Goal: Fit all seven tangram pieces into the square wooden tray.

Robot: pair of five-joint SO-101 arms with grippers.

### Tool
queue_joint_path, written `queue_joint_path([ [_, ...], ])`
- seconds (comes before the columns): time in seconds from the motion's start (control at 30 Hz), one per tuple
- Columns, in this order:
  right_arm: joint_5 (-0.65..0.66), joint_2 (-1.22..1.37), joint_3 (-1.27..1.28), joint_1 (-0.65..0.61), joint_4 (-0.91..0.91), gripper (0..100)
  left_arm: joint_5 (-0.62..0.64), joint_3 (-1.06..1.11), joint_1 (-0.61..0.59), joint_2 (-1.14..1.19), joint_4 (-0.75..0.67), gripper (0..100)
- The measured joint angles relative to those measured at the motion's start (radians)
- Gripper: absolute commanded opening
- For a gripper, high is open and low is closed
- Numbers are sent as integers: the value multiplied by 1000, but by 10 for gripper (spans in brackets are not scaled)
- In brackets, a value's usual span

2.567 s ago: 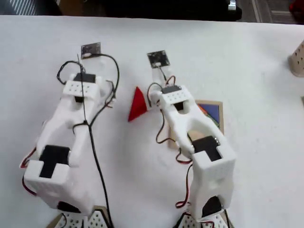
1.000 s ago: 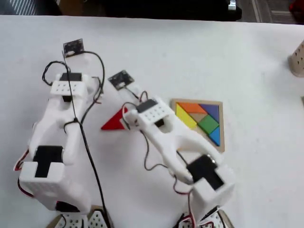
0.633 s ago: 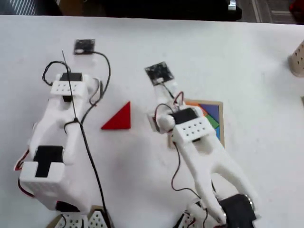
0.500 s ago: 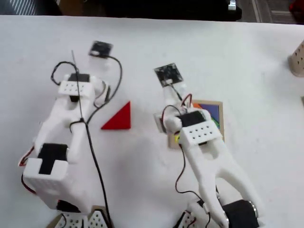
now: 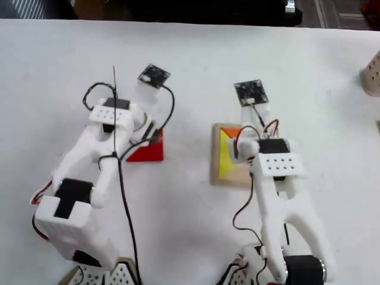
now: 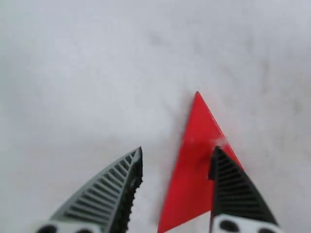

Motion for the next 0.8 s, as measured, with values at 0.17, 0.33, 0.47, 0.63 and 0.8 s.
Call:
queue_joint_path([
  [0.17, 55, 0, 57, 43, 8, 18, 0, 0, 0, 0, 23, 307],
  [0.33, 69, 0, 63, 43, 8, 18, -38, 0, -2, 0, 57, 372],
  [0.47, 72, 0, 63, 43, 2, 18, -153, 0, -2, 0, 95, 369],
  [0.63, 72, 0, 63, 43, -25, 18, -253, 0, 0, 0, 103, 369],
  [0.8, 72, 0, 63, 43, -25, 18, -288, 0, 11, 0, 127, 369],
])
